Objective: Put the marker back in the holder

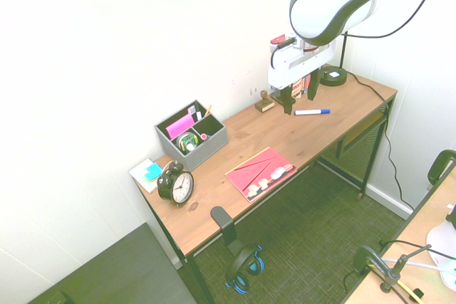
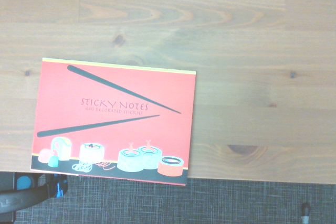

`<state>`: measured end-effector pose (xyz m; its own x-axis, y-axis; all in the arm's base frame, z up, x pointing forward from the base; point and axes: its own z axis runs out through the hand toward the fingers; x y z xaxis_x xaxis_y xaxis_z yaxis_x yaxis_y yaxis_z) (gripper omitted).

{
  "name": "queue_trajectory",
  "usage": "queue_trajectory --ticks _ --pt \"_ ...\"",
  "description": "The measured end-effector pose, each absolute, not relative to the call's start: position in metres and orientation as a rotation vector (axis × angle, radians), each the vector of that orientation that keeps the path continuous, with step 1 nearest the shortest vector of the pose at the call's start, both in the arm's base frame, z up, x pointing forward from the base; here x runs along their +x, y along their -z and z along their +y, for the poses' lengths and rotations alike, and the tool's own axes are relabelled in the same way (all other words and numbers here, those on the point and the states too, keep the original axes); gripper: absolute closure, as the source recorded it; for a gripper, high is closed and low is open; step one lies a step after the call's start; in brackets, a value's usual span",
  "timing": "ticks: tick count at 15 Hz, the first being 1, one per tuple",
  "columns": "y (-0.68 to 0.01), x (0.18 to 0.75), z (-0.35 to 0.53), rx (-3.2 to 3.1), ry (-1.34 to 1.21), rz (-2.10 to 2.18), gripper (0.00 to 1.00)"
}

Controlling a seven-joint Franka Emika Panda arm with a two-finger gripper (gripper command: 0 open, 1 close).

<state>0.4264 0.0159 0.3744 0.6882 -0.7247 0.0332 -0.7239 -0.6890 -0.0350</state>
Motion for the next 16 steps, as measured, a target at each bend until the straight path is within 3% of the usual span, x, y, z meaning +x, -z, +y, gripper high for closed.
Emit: queue_trajectory --ticks 16 --pt "-0.334 0.431 -0.122 -3.126 0.263 0.421 0.0"
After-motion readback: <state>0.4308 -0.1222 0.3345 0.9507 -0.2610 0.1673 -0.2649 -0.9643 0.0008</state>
